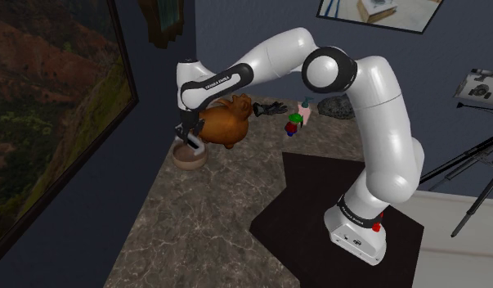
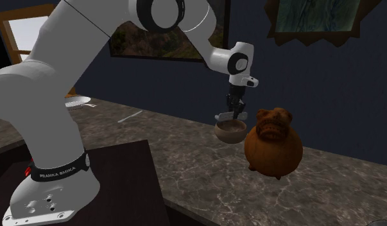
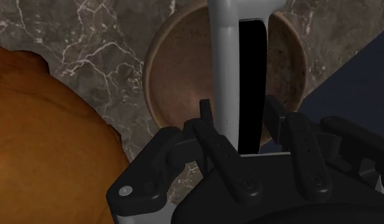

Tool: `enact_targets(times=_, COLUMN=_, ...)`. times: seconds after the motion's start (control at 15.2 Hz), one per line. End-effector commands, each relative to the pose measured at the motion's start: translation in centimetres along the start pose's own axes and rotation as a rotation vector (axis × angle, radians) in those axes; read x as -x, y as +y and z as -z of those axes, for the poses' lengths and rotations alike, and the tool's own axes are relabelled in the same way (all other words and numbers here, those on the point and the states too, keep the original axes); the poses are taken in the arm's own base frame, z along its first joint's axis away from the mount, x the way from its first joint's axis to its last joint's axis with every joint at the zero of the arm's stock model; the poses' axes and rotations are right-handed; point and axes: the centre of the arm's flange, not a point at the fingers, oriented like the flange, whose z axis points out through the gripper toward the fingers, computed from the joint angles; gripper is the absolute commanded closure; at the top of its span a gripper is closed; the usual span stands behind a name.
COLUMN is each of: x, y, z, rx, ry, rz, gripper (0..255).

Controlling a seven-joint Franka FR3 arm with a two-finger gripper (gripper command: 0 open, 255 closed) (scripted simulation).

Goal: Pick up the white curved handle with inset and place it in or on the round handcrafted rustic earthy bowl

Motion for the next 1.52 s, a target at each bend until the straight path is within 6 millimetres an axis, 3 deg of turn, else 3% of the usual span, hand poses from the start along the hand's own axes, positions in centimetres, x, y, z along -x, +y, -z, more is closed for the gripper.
enact_targets(times=0.0, x=0.0, y=0.1, z=-1.0, rx=0.0, ry=0.001, rz=0.0, gripper=255)
enact_targets(times=0.2, x=-0.1, y=0.2, z=-3.0, rx=0.0, ry=0.001, rz=0.0, gripper=255)
enact_targets(times=0.73, x=-0.1, y=0.2, z=-3.0, rx=0.0, ry=0.001, rz=0.0, gripper=255)
enact_targets(times=0.79, x=-0.1, y=0.3, z=-3.1, rx=0.0, ry=0.001, rz=0.0, gripper=0)
enact_targets(times=1.12, x=-0.1, y=0.2, z=-3.0, rx=0.0, ry=0.001, rz=0.0, gripper=0)
enact_targets(times=1.39, x=-0.1, y=0.2, z=2.0, rx=0.0, ry=0.001, rz=0.0, gripper=0)
enact_targets(times=1.45, x=-0.1, y=0.2, z=2.0, rx=0.0, ry=0.001, rz=0.0, gripper=0)
